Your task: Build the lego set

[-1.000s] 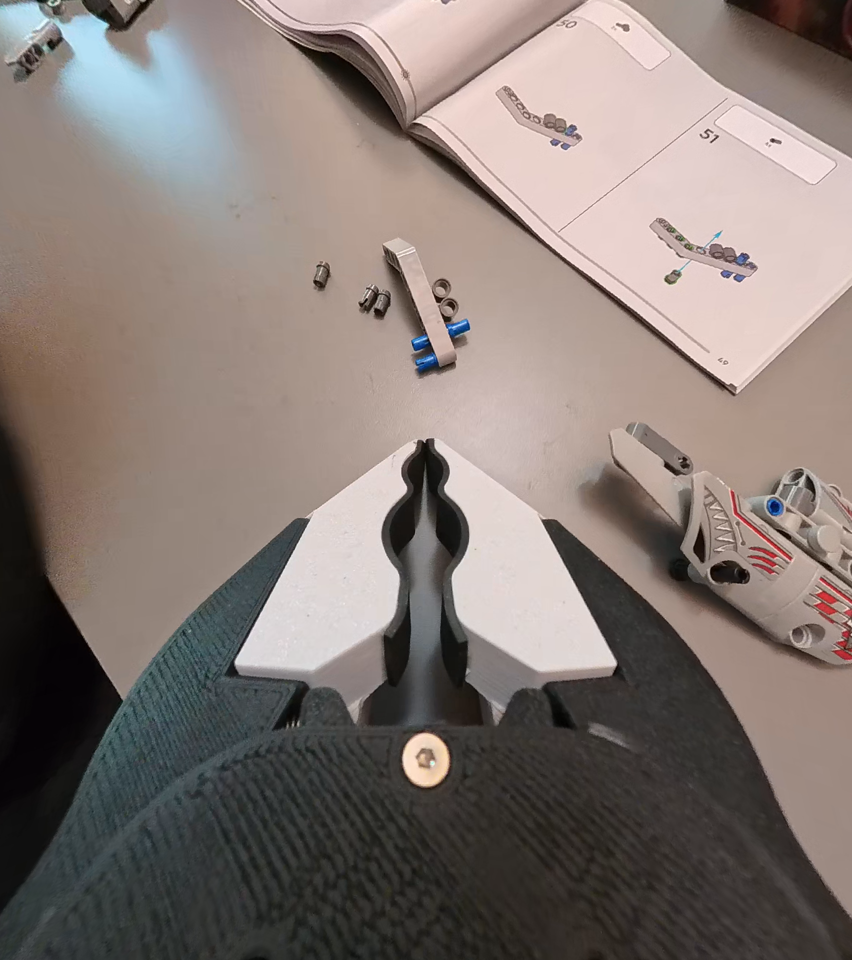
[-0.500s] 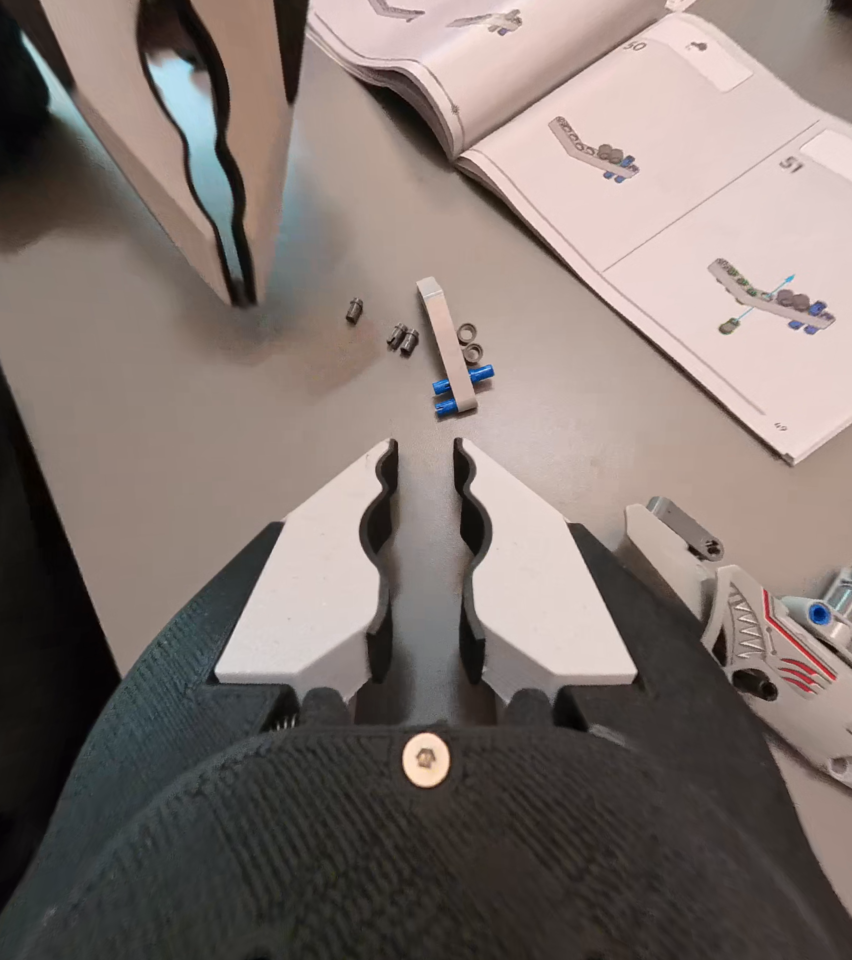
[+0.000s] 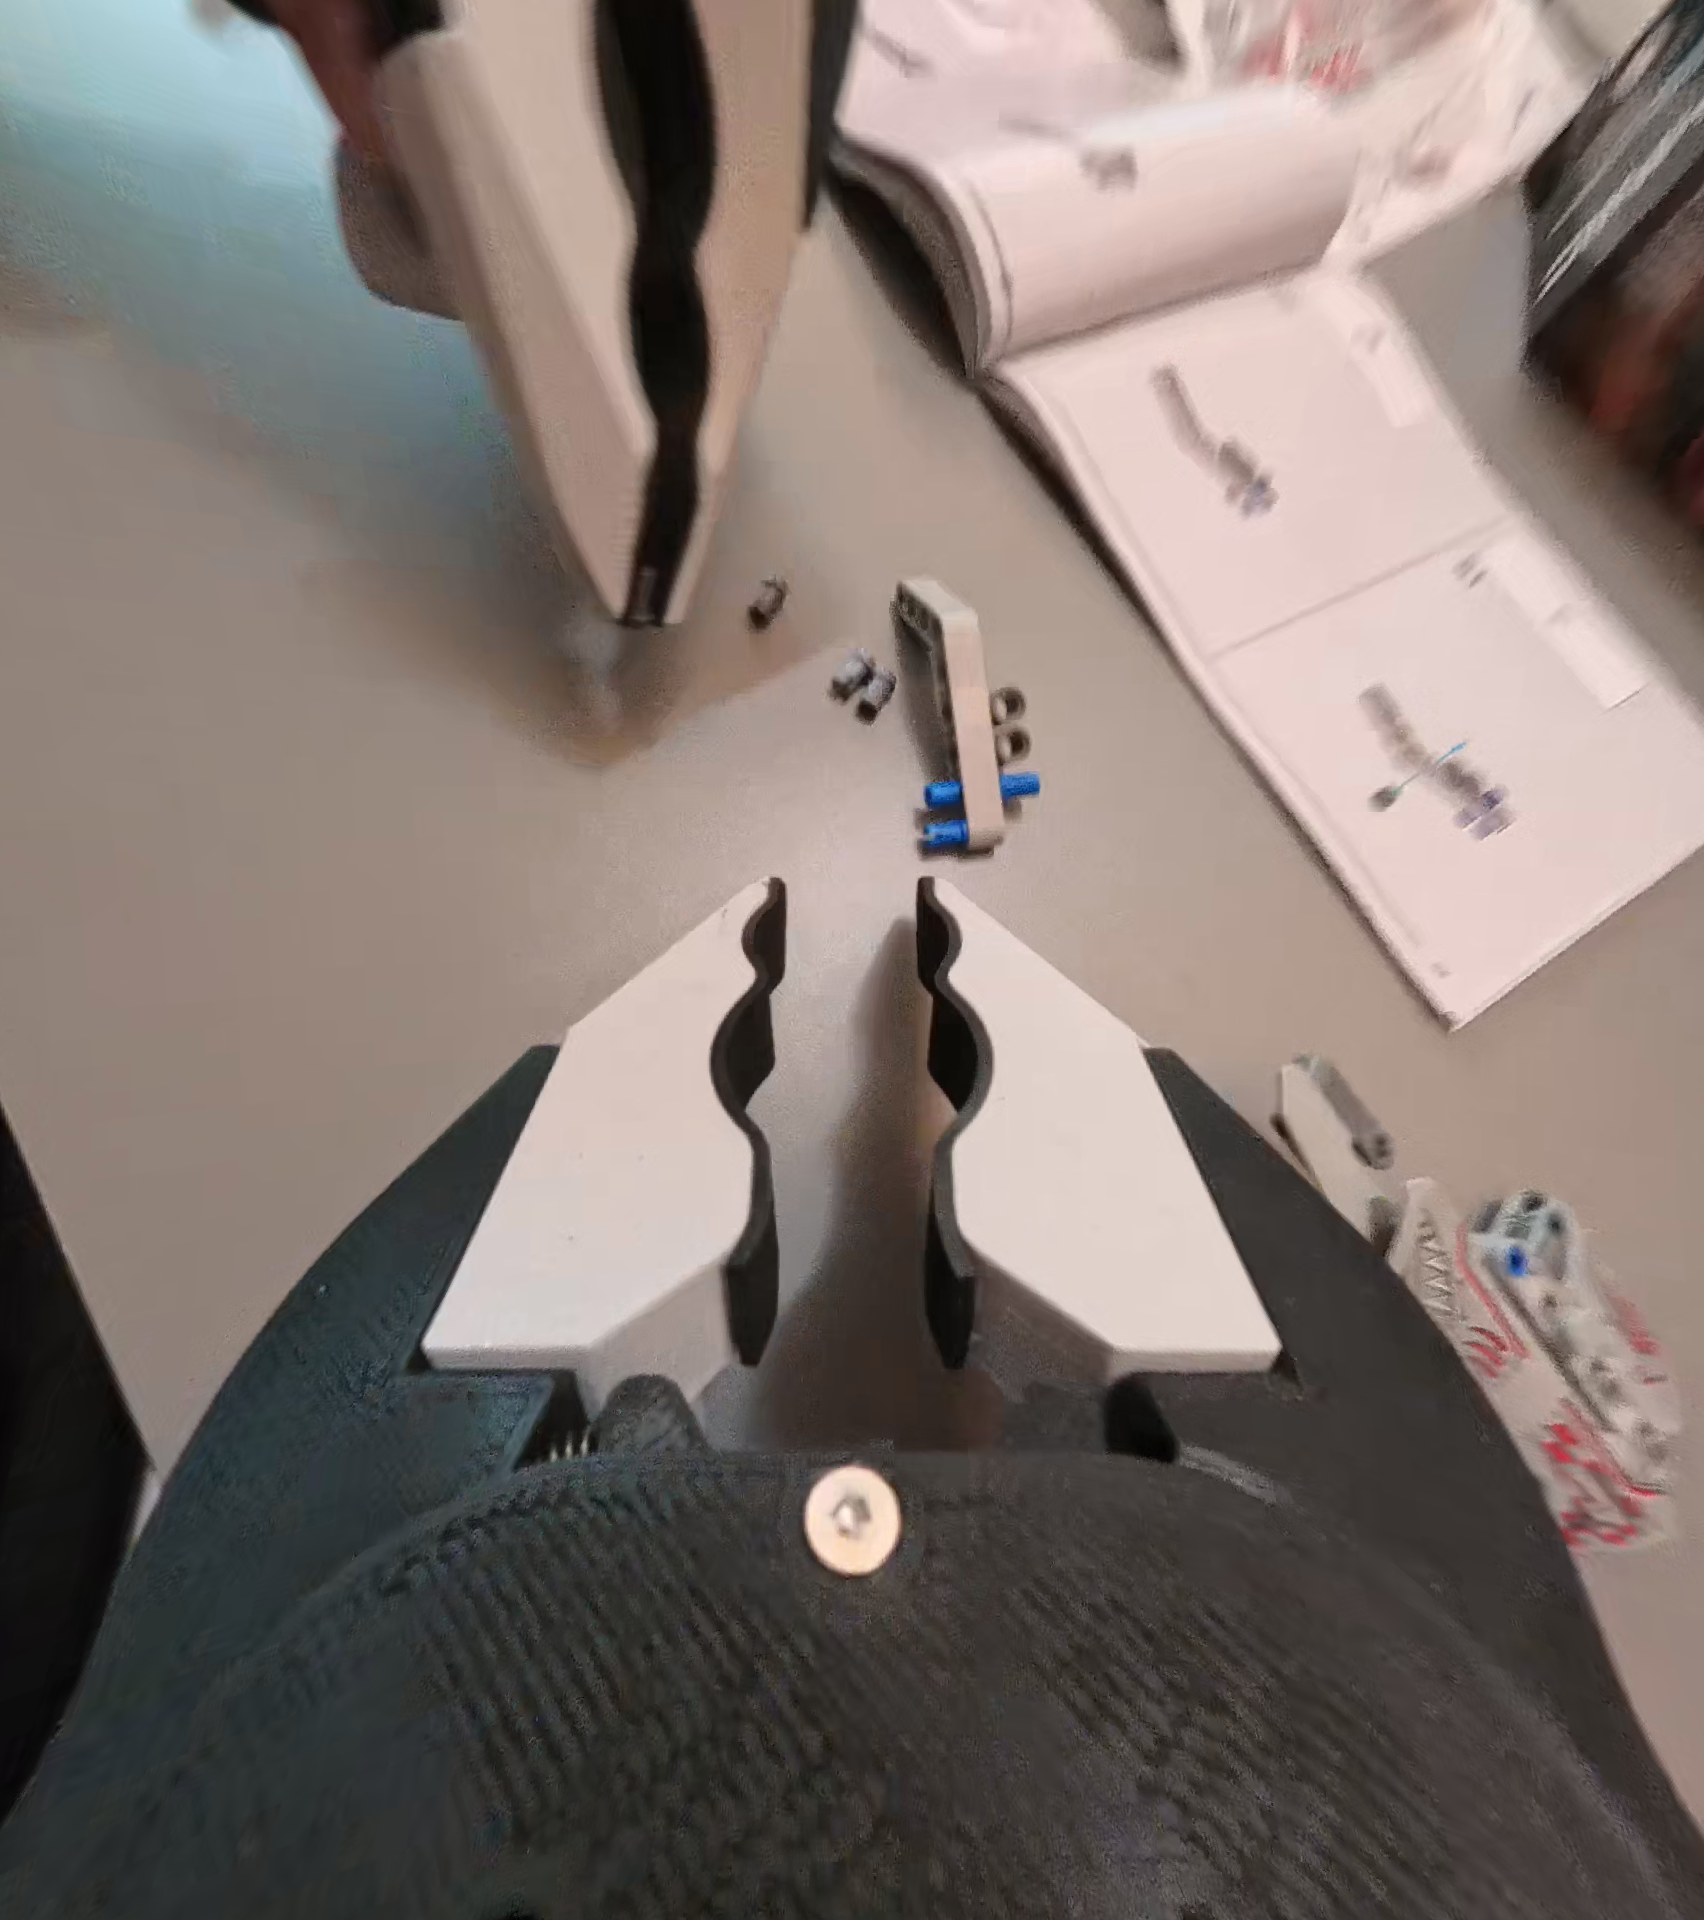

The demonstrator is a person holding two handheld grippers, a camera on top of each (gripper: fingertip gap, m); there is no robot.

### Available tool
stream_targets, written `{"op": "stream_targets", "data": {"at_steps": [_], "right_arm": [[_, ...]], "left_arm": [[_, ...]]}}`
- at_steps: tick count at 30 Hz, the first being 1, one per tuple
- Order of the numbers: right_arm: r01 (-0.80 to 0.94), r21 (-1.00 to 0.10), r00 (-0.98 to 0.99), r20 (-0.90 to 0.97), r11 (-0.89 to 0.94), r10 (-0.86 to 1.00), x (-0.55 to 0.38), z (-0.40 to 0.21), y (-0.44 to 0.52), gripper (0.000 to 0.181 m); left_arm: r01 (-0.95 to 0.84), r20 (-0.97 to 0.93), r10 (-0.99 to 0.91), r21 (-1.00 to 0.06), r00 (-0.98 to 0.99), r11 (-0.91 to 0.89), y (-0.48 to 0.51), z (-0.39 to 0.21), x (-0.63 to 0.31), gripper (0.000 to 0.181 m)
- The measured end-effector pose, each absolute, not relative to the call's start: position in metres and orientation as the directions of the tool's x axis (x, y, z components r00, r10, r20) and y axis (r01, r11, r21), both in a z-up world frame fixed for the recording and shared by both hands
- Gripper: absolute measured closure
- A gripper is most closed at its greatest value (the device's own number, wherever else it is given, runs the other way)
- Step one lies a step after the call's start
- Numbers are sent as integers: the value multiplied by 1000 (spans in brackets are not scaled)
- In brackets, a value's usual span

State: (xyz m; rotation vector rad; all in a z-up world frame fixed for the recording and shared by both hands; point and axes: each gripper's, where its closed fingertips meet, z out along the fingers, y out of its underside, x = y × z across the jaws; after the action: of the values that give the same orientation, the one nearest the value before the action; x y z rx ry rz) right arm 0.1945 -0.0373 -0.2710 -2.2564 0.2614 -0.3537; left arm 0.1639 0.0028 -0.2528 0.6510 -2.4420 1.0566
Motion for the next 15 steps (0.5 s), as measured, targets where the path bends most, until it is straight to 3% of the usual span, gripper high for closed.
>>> {"op": "stream_targets", "data": {"at_steps": [1, 6, 15], "right_arm": [[1, -777, 929, 233, -630, -286, 190, -264, -34, 160], [249, -855, 856, 414, -454, -309, 167, -222, -17, 168], [462, -767, 704, 622, -445, -343, 159, -204, 6, 165]], "left_arm": [[-580, 555, -236, -598, -798, 554, -1, -246, 166, 178], [-639, 651, -95, -688, -753, 345, -10, -210, 165, 178], [-727, 752, 5, -639, -659, 252, -9, -197, 154, 179]]}}
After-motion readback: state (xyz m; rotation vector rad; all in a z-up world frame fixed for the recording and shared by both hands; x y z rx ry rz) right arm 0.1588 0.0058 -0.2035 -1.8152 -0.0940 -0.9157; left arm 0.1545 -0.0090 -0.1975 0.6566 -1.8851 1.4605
